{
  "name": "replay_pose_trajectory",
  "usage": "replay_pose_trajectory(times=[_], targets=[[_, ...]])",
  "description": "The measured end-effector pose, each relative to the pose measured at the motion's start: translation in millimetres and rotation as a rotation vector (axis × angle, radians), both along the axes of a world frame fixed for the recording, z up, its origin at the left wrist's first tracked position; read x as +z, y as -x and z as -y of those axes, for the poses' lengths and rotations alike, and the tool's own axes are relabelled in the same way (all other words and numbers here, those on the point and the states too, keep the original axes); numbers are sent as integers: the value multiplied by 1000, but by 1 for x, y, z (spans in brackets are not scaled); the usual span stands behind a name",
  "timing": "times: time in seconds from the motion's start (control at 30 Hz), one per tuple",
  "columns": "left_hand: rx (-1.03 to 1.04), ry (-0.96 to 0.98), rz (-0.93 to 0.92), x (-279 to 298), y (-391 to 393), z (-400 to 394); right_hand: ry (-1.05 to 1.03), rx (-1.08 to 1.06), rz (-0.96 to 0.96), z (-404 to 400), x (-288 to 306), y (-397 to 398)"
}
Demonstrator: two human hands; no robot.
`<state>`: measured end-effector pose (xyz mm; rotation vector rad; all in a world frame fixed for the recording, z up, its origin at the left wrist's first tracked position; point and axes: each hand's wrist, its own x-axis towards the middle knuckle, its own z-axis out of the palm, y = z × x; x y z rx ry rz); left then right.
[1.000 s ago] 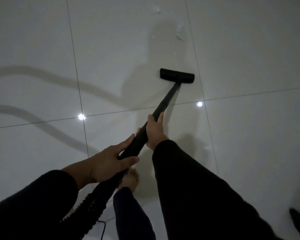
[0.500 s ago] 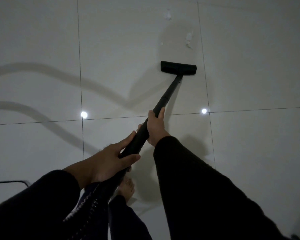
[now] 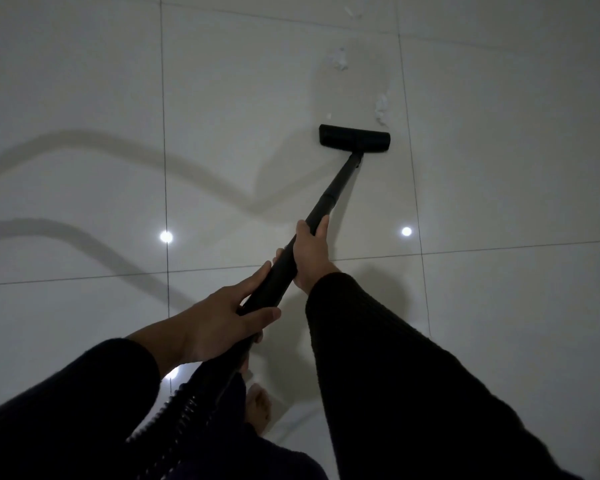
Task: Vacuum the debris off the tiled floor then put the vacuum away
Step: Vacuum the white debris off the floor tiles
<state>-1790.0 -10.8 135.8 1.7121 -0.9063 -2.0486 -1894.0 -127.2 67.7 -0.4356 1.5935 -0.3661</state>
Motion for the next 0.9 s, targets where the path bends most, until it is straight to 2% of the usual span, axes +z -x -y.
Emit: replay_pose_trajectory(times=[0.17,0.57,0.9], targets=[[-55,27,35,6,-11,25,-1,-13,3,22,5,-9],[82,-35,-95,-3,-1,94,32,64,-35,98,-4,-4],[152,1,-63,7,5,163,3,185,-23,176,9,-12]])
